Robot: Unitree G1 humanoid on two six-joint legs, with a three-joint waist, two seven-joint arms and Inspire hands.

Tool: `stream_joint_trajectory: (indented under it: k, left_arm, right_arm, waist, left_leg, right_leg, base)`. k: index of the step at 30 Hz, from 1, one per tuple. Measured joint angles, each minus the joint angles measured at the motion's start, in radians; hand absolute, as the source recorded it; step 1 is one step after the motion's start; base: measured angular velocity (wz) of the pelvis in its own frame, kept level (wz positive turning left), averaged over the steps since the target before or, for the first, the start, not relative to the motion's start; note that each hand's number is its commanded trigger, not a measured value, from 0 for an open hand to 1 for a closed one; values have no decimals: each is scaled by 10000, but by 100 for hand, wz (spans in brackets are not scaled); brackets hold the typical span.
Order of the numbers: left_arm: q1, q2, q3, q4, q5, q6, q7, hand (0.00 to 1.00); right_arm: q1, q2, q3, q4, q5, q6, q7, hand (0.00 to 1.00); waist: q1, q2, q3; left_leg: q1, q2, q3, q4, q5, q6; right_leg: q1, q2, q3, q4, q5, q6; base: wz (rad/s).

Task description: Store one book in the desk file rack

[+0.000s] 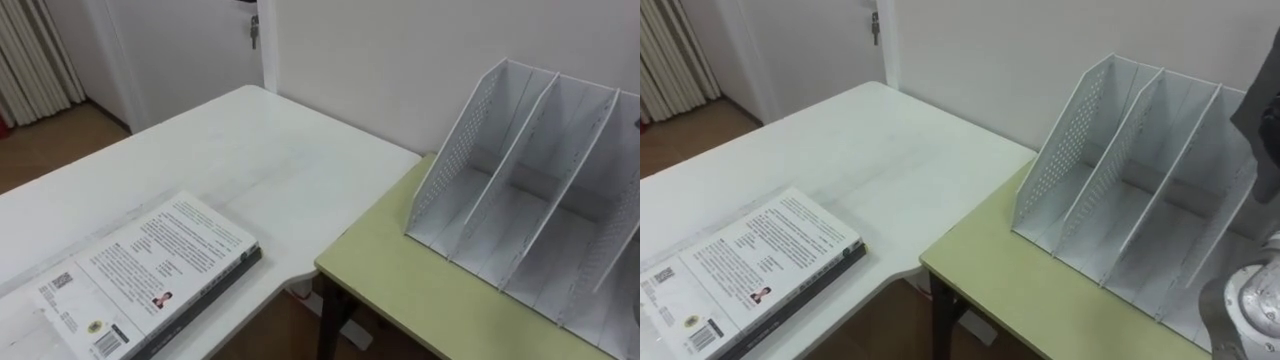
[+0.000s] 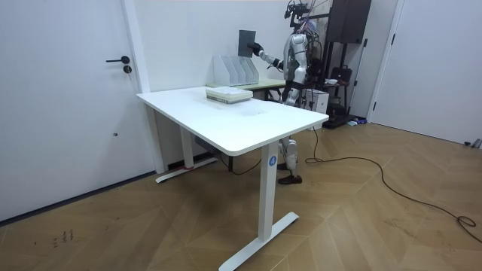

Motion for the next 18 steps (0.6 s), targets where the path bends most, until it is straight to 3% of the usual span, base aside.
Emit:
stream_joint_trajectory:
  k: [10, 18]
  left_arm:
    - [-13, 0, -1, -33, 10, -1, 3, 0]
    - [-9, 7, -21, -63, 7, 11, 98, 0]
  right_arm:
    - [65, 67, 49, 714, 137, -152, 701, 100]
    - [237, 458, 300, 1565, 610, -76, 1204, 100]
  waist:
    - [27, 28, 65]
    - [28, 10, 71]
  left_leg:
    - [9, 4, 2, -6, -1, -1]
    - [28, 4, 6, 0, 0, -1]
  right_leg:
    - [-5, 0, 2, 1, 0, 0]
    - [-9, -4, 8, 2, -1, 1]
  base:
    - [0]
    - [0]
